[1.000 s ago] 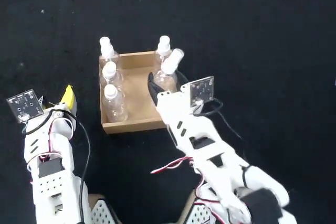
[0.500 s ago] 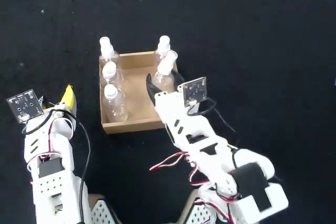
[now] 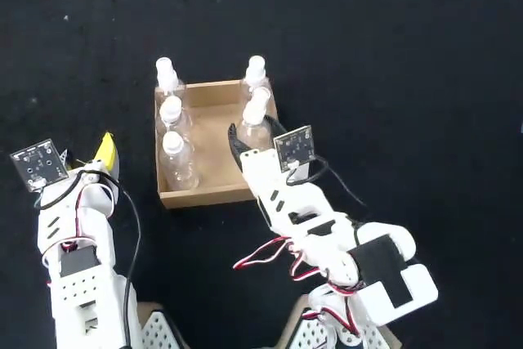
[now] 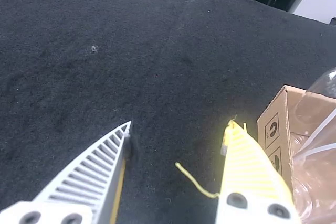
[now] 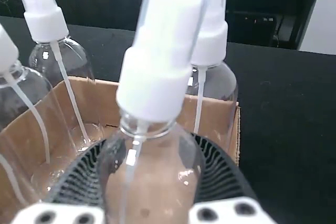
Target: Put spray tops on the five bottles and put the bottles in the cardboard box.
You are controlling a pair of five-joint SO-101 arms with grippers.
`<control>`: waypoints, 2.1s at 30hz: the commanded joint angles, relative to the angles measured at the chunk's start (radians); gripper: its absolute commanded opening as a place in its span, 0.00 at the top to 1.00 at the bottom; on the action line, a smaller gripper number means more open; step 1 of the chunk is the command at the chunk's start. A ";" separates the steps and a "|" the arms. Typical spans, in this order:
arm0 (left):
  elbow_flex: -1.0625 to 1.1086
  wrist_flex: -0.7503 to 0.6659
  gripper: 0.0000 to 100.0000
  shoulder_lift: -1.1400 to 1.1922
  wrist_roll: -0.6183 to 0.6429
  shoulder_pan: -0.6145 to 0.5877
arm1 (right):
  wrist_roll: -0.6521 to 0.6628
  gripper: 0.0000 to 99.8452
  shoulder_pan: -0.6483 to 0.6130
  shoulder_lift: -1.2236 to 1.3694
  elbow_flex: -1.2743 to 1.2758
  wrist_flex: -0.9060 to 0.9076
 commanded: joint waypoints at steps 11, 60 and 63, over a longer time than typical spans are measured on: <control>0.001 -0.025 0.74 -0.017 -0.002 0.005 | 0.008 0.98 -0.017 0.008 -0.059 -0.034; 0.001 -0.025 0.74 -0.017 -0.002 0.005 | 0.009 0.81 -0.081 0.002 0.045 -0.112; 0.001 -0.025 0.74 -0.017 -0.002 0.005 | 0.009 0.81 -0.081 0.004 0.045 -0.112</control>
